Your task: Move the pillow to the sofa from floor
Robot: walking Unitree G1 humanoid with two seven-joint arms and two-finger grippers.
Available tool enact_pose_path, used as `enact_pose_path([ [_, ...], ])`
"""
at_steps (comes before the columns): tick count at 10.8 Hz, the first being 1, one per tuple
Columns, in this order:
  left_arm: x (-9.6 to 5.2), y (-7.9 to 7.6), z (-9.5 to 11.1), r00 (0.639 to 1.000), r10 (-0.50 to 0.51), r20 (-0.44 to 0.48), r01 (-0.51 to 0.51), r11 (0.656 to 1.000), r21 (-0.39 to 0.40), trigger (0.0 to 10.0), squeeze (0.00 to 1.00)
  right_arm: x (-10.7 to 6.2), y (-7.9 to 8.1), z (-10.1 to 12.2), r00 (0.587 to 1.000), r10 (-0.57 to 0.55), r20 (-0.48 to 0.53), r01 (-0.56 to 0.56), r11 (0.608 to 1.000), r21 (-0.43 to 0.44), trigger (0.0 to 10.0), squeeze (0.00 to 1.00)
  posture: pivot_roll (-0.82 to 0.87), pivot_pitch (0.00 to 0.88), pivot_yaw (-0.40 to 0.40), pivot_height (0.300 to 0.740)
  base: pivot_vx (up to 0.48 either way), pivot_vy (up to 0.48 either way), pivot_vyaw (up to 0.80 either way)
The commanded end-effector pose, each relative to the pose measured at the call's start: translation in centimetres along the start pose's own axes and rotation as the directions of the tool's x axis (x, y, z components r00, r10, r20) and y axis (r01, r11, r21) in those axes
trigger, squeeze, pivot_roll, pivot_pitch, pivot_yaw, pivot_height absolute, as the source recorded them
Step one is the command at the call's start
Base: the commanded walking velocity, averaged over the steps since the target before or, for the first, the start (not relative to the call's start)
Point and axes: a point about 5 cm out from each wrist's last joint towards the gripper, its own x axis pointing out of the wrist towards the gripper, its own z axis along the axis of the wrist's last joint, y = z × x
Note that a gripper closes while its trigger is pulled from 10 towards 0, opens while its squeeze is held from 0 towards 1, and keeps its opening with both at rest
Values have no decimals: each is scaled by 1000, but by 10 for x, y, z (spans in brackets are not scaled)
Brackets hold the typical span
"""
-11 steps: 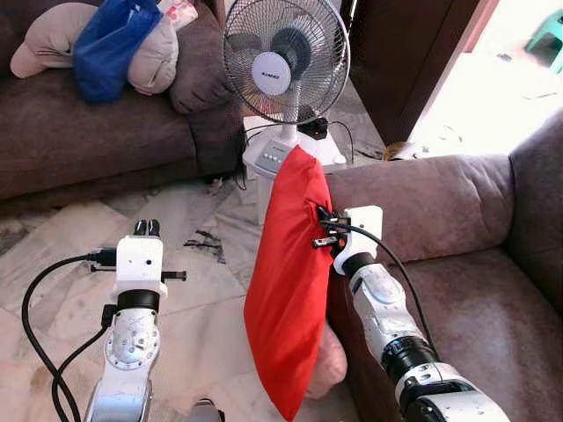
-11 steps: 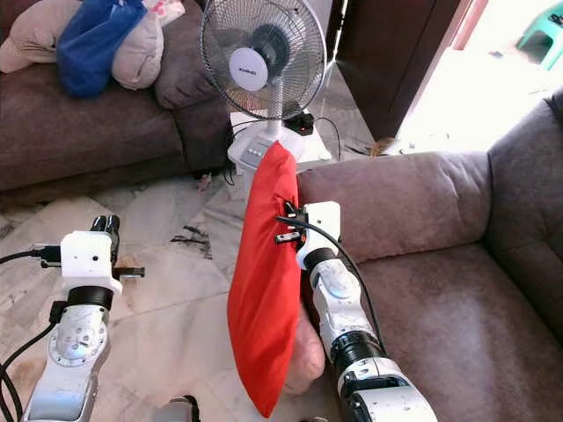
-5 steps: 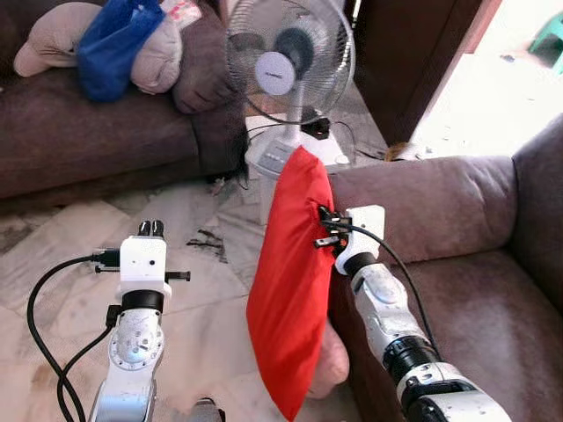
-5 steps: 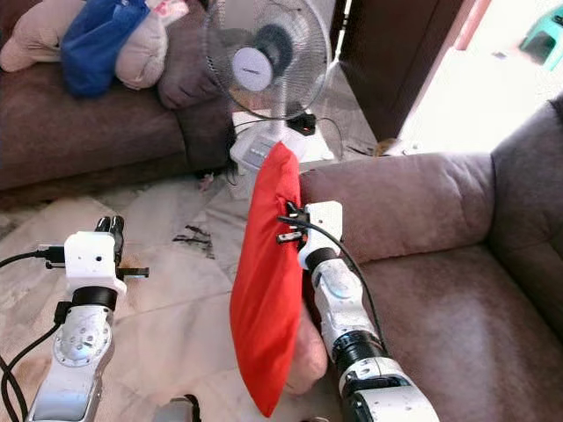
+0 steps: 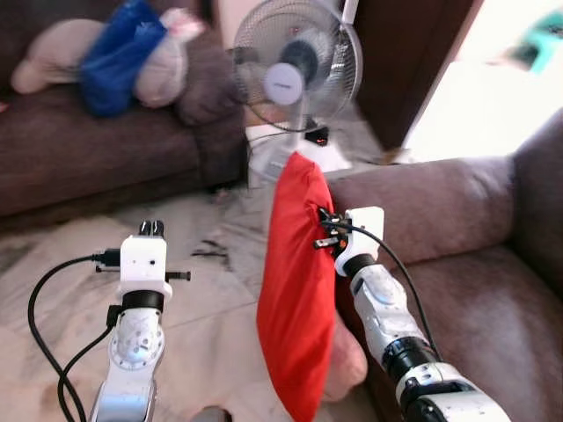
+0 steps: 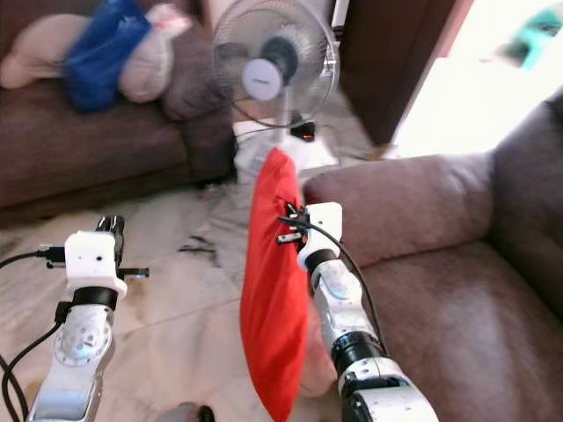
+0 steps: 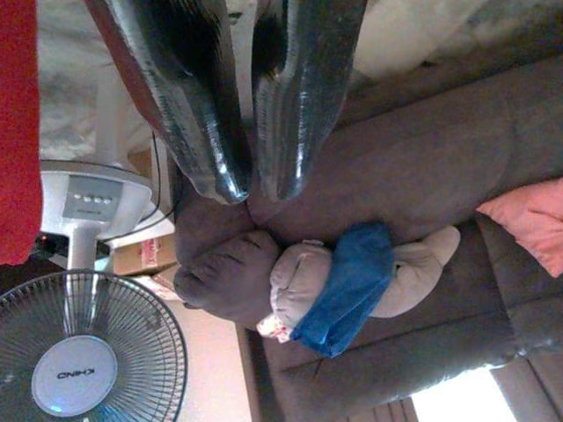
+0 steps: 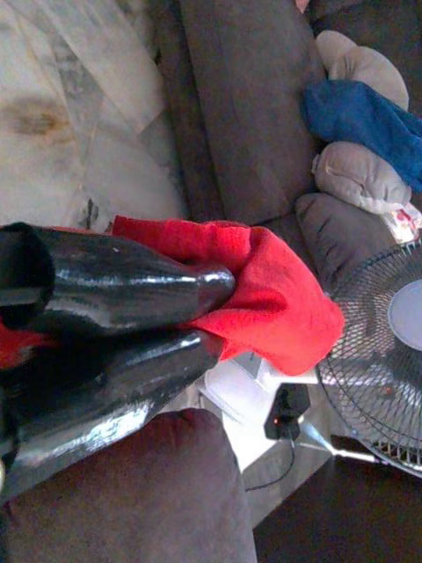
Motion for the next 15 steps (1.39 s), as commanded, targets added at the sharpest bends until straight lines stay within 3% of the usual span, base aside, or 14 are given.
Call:
enact_pose_path([
  [1, -2, -2, -3, 1000, -10, -17, 10, 1000, -9, 10000, 0, 8, -2, 26, 993, 1, 119, 2, 1000, -28, 10000, 0, 202, 128, -59, 740, 0, 326, 0],
  [15, -4, -2, -4, 999, 13, -31, -14, 1000, -21, 10000, 0, 11, -4, 22, 998, -20, 63, 24, 998, -60, 10000, 0, 200, 147, -74, 740, 0, 428, -143],
])
